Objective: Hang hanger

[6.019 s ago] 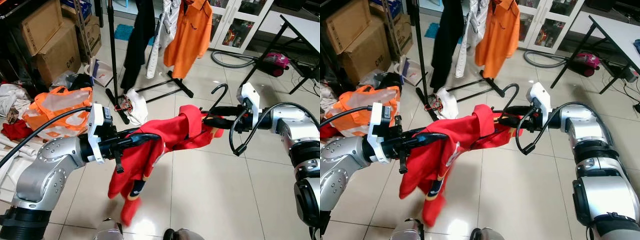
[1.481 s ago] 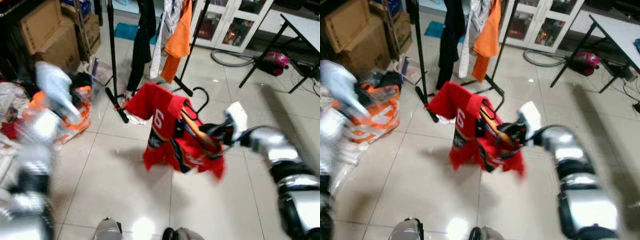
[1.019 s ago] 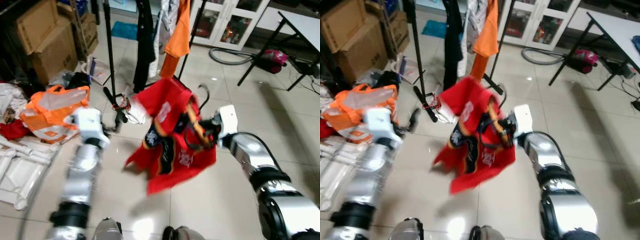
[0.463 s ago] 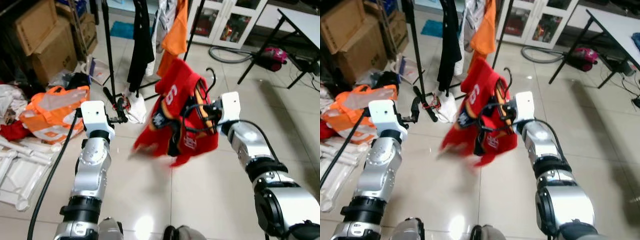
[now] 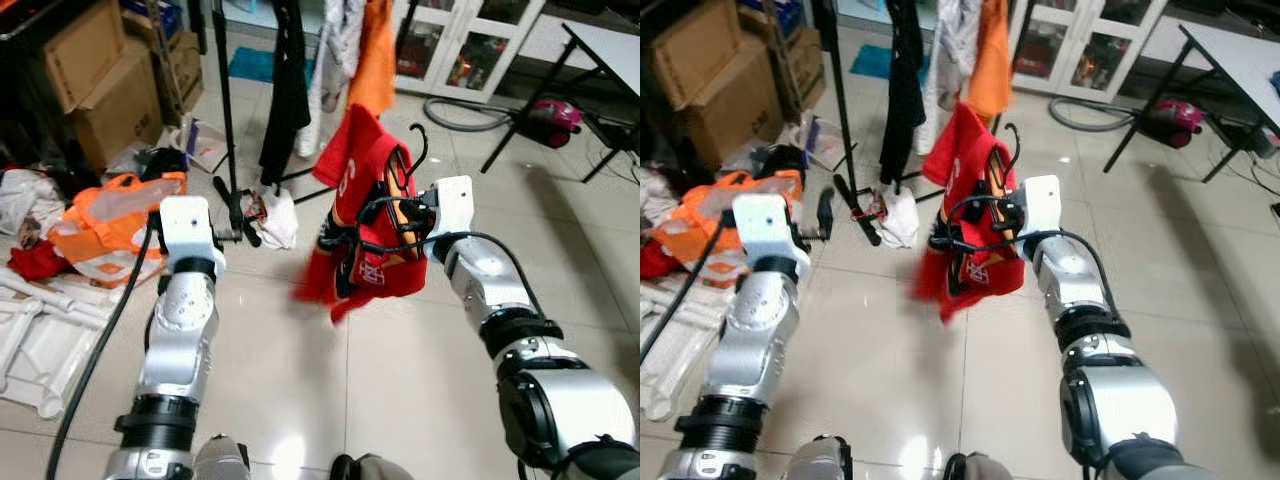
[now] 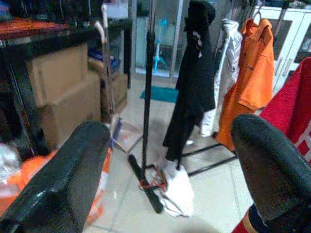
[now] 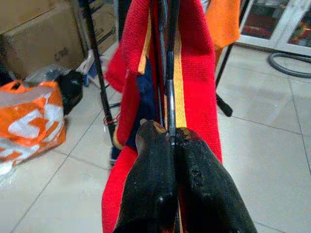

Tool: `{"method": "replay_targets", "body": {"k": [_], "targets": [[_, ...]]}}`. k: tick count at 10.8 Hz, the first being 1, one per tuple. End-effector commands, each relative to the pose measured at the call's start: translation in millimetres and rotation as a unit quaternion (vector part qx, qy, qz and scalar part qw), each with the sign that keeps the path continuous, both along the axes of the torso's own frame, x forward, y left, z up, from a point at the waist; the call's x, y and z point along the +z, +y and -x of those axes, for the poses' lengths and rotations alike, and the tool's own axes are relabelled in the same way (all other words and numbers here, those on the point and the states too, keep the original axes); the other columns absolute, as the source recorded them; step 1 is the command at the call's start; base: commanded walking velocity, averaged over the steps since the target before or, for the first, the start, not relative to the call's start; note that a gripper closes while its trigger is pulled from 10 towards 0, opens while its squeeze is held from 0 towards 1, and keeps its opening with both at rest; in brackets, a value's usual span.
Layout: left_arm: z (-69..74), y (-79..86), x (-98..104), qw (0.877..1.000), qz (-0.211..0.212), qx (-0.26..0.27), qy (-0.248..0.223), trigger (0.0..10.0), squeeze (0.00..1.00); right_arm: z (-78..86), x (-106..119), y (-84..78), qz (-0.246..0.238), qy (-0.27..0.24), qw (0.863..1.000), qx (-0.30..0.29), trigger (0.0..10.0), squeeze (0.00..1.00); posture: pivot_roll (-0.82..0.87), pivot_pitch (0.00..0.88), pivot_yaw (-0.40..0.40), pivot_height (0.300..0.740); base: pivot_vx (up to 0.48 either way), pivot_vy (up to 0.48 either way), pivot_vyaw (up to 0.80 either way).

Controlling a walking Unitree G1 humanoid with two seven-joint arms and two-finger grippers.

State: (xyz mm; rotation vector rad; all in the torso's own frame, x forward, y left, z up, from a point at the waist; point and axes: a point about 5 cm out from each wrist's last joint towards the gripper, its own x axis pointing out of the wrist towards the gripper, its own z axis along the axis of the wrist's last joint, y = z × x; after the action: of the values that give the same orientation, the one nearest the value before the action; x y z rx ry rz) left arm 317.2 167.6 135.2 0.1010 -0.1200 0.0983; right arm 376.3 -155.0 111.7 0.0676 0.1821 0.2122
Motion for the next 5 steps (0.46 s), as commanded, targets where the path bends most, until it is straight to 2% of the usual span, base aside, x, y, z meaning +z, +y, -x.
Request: {"method": "replay_targets", "body": {"k": [1, 3, 5], "targets": [[-1.8, -9.8, 4.0, 1.0, -0.009, -0.011, -0.001, 10.0, 0.0, 0.1, 5.1, -12.6, -0.025, -0.029, 0.998, -0.047, 0.0, 0.0, 0.11, 0.037, -0.12, 0.74, 0.0, 0.0, 0.0], [-0.1, -9.3, 1.1, 0.999, -0.03, -0.029, 0.022, 10.0, 0.0, 6.8, -3.5, -14.7, -0.036, -0.033, 0.997, -0.063, 0.0, 0.0, 0.11, 0.036, -0.063, 0.74, 0.0, 0.0, 0.0], [-0.5, -2.0, 4.5, 0.997, -0.055, -0.047, 0.03, 10.0, 0.0, 12.8, -11.3, -20.7, -0.041, -0.036, 0.994, -0.094, 0.0, 0.0, 0.1, 0.029, 0.018, 0.74, 0.0, 0.0, 0.0]]}}
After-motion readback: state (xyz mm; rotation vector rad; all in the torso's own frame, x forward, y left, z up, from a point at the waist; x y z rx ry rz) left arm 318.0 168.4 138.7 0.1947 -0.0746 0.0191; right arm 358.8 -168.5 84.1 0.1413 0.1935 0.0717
